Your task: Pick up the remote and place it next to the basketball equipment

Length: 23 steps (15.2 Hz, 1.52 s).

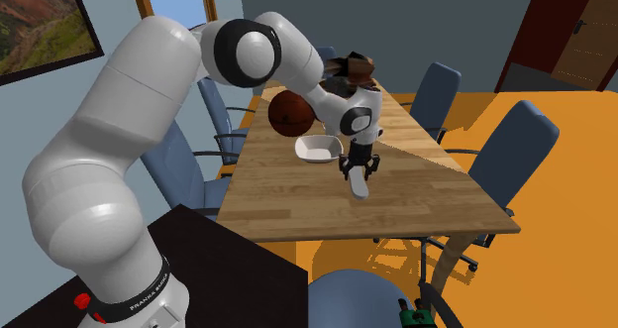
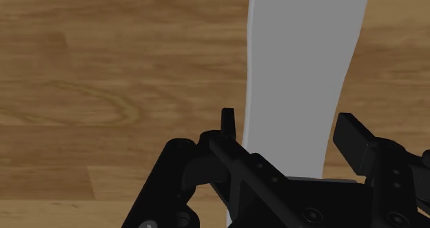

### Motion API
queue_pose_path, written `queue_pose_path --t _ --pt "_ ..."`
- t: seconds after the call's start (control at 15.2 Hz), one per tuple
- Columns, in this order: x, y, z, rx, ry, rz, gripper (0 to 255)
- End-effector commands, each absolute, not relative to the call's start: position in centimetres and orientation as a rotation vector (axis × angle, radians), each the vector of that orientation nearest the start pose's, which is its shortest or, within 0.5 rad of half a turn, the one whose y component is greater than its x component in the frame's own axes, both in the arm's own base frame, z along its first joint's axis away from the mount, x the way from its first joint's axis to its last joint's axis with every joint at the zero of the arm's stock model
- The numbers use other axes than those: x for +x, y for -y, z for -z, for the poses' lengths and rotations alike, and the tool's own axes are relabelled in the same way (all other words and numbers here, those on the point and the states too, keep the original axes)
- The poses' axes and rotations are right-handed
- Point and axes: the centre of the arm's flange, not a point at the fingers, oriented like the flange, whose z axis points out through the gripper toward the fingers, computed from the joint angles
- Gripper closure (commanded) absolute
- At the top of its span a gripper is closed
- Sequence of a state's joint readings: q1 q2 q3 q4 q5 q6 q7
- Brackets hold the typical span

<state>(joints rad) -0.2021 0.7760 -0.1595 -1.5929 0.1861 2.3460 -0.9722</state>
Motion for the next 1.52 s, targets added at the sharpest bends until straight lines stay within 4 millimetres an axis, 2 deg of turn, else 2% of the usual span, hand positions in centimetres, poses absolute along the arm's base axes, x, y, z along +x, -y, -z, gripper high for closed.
queue_pose_path --t 0.0,1.45 --pt "65.6 23.0 -19.0 -3.013 0.808 0.008 255" --pt "65.6 23.0 -30.6 -3.013 0.808 0.008 255"
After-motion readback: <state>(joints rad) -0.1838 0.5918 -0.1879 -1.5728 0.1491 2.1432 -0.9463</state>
